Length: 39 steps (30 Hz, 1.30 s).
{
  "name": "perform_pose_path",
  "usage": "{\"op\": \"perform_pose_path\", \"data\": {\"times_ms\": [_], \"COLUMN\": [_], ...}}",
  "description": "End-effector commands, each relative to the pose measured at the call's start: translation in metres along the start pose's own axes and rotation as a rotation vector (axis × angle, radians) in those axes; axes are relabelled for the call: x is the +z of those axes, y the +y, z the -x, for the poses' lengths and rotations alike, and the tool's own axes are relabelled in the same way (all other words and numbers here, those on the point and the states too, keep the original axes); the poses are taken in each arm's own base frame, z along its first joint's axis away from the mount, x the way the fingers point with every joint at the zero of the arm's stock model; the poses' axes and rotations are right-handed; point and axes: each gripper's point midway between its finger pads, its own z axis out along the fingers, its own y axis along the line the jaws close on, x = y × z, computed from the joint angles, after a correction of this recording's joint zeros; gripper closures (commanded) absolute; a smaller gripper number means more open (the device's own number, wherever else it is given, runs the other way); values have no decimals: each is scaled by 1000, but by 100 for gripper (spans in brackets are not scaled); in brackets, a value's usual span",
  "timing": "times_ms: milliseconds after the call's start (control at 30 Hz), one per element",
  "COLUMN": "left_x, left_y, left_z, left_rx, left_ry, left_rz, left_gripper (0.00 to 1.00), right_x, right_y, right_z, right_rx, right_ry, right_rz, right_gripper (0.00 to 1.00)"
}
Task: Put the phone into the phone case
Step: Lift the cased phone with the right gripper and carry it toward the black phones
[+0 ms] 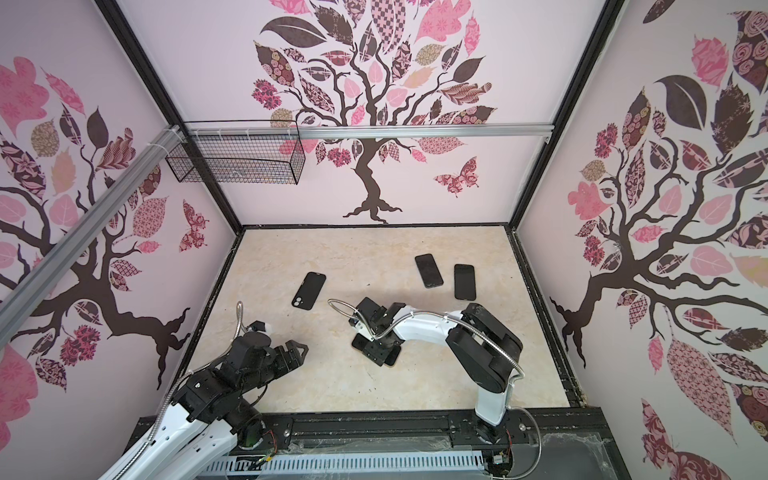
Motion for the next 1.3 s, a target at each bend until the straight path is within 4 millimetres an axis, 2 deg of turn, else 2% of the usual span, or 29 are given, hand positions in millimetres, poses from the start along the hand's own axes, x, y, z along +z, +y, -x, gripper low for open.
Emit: {"op": "perform_pose_path", "data": {"times_ms": [0, 200, 267, 400, 567, 700, 833, 1033, 1267], "left_x": [-4, -3, -3, -2, -4, -6, -6, -8, -11], "left_y": [-7, -11, -12, -14, -17, -18, -19, -24, -32], "left_z": [7, 7, 7, 6, 7, 9, 9, 12, 17], "left_rx": [-4, 3, 5, 15, 26, 35, 43, 70, 116], "left_ry": [-26, -21, -20, -13, -11, -12, -11, -2, 12], "left_rz": [-30, -45, -48, -55, -59, -61, -61, -54, -45], "left_gripper": [9, 9, 9, 9, 9, 9, 9, 9, 9], "right_x": [-39, -72, -82, -99, -118, -131, -142, -141, -122], "right_y": [-20, -65, -86, -141, -208, -257, -299, -344, -375], "right_z": [26, 32, 31, 19, -10, -44, -80, -123, -142], "right_rx": [165, 362, 428, 566, 728, 854, 981, 1104, 1175], "right_ry": [-142, -233, -257, -274, -274, -261, -263, -240, -229], "right_rz": [-7, -61, -97, -191, -299, -394, -471, -566, -543], "right_gripper": [60, 70, 71, 72, 73, 74, 74, 74, 73]}}
